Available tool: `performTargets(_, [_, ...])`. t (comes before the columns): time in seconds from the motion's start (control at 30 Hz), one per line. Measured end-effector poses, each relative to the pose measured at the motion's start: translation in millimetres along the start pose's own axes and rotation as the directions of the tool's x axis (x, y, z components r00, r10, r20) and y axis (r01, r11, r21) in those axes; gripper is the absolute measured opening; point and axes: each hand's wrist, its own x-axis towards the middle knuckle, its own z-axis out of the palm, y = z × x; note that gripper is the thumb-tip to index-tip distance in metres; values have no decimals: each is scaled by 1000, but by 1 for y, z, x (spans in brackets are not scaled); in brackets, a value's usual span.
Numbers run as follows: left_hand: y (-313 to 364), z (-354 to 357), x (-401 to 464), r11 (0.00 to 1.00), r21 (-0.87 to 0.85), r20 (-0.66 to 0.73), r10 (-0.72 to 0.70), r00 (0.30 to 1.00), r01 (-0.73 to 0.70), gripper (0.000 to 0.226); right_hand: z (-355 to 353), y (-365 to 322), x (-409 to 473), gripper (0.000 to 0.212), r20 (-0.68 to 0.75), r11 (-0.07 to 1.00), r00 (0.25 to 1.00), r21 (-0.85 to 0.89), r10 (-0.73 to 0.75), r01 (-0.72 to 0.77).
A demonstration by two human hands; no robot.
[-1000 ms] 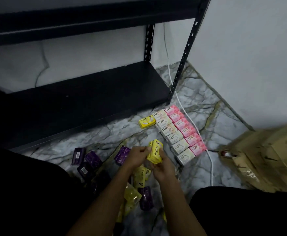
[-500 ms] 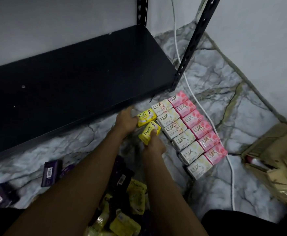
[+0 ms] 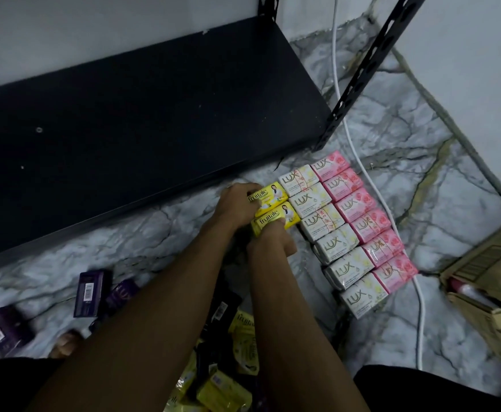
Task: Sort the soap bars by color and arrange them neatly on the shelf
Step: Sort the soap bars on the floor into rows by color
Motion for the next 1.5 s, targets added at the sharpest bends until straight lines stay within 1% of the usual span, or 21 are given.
performTargets(0.07, [-1, 0, 1, 1000, 10, 1, 11, 1000, -11, 40, 3, 2, 8, 54, -15, 1000, 1000, -22, 3, -3])
performTargets(0.17, [-1, 0, 2, 999, 28, -2, 21, 1000, -21, 38, -3, -3, -4, 49, 106, 995, 991, -61, -78, 84])
performTargets(0.23, [-2, -1, 2, 999, 25, -9, 23, 1000, -23, 38, -12, -10, -18, 30, 94, 995, 992, -36, -89, 93])
performTargets(0.27, [-2, -2, 2, 999, 23, -13, 26, 1000, -26, 38, -11, -12, -17, 23, 61, 994, 992, -17, -111, 112])
performTargets(0.3, [-3, -2, 2, 999, 19, -16, 28, 999, -28, 38, -10, -11, -14, 23, 86, 993, 990, -25, -114, 117])
performTargets(0.37, [-3, -1, 2, 1000, -3, -25, 26, 999, -26, 39, -2, -7, -2, 20, 151, 997, 987, -47, -54, 62])
performTargets(0.4, [-3, -1, 2, 1000, -14, -29, 24, 999, -25, 39, 1, -7, 1, 11, 107, 1000, 994, 23, -18, 16])
performTargets(0.43, [-3, 0, 2, 1000, -20, -30, 22, 999, -22, 39, -1, -10, -2, 7, 49, 999, 999, 35, 12, -14])
performTargets(0.47, [-4, 1, 3, 999, -24, -31, 20, 999, -21, 39, -4, -12, -5, 11, 30, 996, 999, 71, 46, -48])
performTargets(0.53, [-6, 2, 4, 999, -37, -31, 13, 999, -14, 38, -7, -15, -9, 13, 96, 987, 994, 144, 55, -68])
performTargets(0.63, [-9, 4, 8, 999, -50, -20, -5, 1000, 4, 39, -10, -14, -7, 16, 144, 978, 987, 186, 74, -100])
performTargets(0.77, [-11, 3, 12, 1000, -26, 12, 5, 1000, -5, 42, -13, -14, -4, 21, 203, 975, 977, 191, 73, -113])
performTargets(0.9, [-11, 2, -1, 992, -123, -20, -5, 1000, 3, 55, -29, -20, -11, 21, 316, 977, 948, 197, 17, -83])
performTargets(1.03, [-21, -9, -39, 996, -89, -117, -6, 993, -5, 50, -75, -12, -8, 22, 339, 995, 939, 95, -63, 32])
performTargets(1.1, [-31, -15, -69, 994, -106, -154, -34, 988, 18, 45, -109, 5, -2, 43, 365, 990, 922, -6, -130, 142])
performTargets(1.13, [-37, -16, -87, 992, -119, -167, -64, 984, 44, 41, -126, 16, -1, 46, 371, 975, 912, -67, -175, 214])
performTargets(1.2, [-50, -10, -126, 985, -156, -174, -107, 979, 80, 32, -161, 39, 1, 48, 390, 915, 886, -203, -252, 350])
performTargets(1.27, [-59, 1, -164, 980, -174, -154, -120, 981, 93, 23, -193, 51, -9, 41, 458, 832, 836, -301, -303, 466])
performTargets(1.37, [-66, 16, -217, 979, -182, -168, -128, 977, 96, 21, -222, 69, -13, 38, 600, 687, 752, -427, -272, 589])
performTargets(1.43, [-70, 23, -248, 981, -179, -215, -115, 970, 77, 19, -232, 80, -6, 38, 649, 600, 714, -469, -264, 648])
performTargets(1.5, [-79, 27, -274, 983, -165, -219, -120, 968, 84, 18, -243, 82, -12, 38, 684, 533, 676, -477, -274, 699])
